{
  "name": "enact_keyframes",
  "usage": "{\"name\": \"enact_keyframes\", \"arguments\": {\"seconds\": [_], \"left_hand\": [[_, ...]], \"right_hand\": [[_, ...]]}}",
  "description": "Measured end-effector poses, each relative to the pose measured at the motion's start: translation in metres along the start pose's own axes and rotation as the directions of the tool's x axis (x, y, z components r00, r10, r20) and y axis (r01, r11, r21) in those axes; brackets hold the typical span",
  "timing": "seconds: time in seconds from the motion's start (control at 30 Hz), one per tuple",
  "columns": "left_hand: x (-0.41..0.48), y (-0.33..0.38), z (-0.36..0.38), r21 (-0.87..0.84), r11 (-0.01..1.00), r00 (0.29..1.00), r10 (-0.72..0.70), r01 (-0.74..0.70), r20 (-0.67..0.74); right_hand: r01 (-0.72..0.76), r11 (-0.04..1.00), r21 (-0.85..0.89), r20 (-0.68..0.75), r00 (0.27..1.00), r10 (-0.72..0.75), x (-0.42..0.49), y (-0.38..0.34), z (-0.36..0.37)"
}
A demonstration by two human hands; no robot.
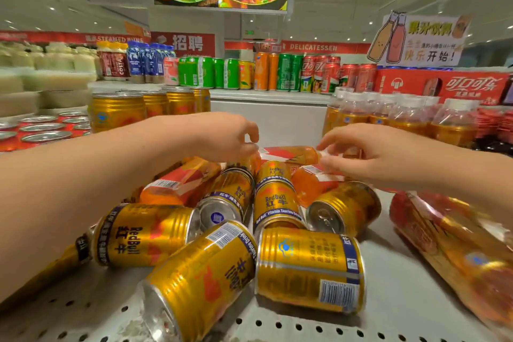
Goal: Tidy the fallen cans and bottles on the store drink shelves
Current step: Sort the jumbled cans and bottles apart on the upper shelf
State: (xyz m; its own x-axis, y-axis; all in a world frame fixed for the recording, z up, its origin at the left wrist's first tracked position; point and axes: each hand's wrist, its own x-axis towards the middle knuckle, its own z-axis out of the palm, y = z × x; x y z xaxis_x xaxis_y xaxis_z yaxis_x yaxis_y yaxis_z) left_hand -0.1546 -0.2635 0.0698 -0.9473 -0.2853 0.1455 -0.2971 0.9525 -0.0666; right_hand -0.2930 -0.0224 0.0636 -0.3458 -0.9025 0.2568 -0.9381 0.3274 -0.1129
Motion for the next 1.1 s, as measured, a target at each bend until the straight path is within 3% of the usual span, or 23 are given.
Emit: {"name": "enact_keyframes", "arguments": {"seconds": [0.07, 0.17, 0.37, 0.67, 0.8, 0.9, 1.0, 1.1], "left_hand": [[0.012, 0.0, 0.003, -0.077, 0.997, 0.999, -0.01, 0.007, -0.036], [0.035, 0.001, 0.015, -0.129, 0.99, 0.998, -0.048, 0.052, 0.037], [0.076, 0.007, 0.031, -0.216, 0.968, 0.983, -0.092, 0.126, 0.161], [0.112, 0.026, 0.04, -0.178, 0.968, 0.95, -0.119, 0.176, 0.288], [0.12, 0.027, 0.04, -0.244, 0.957, 0.964, -0.092, 0.155, 0.251], [0.119, 0.027, 0.045, -0.238, 0.964, 0.984, -0.079, 0.116, 0.163], [0.115, 0.03, 0.05, -0.25, 0.966, 0.998, -0.059, 0.061, 0.015], [0.109, 0.035, 0.039, -0.272, 0.961, 0.993, -0.074, 0.048, -0.086]], "right_hand": [[0.014, 0.999, -0.048, 0.015, 1.0, -0.013, 0.014, 0.006, -0.002], [0.024, 0.999, -0.046, 0.084, 0.996, -0.02, 0.034, 0.011, 0.004], [0.006, 1.0, -0.012, 0.351, 0.936, -0.002, 0.056, 0.021, 0.021], [-0.121, 0.986, 0.114, 0.521, 0.853, 0.045, 0.064, 0.052, 0.018], [-0.161, 0.979, 0.127, 0.512, 0.856, 0.075, 0.055, 0.072, -0.002], [-0.173, 0.985, 0.029, 0.489, 0.861, 0.137, 0.046, 0.083, -0.006], [-0.038, 0.996, -0.085, 0.419, 0.905, 0.07, 0.047, 0.082, 0.011], [0.037, 0.997, -0.073, 0.399, 0.917, -0.004, 0.049, 0.079, 0.023]]}}
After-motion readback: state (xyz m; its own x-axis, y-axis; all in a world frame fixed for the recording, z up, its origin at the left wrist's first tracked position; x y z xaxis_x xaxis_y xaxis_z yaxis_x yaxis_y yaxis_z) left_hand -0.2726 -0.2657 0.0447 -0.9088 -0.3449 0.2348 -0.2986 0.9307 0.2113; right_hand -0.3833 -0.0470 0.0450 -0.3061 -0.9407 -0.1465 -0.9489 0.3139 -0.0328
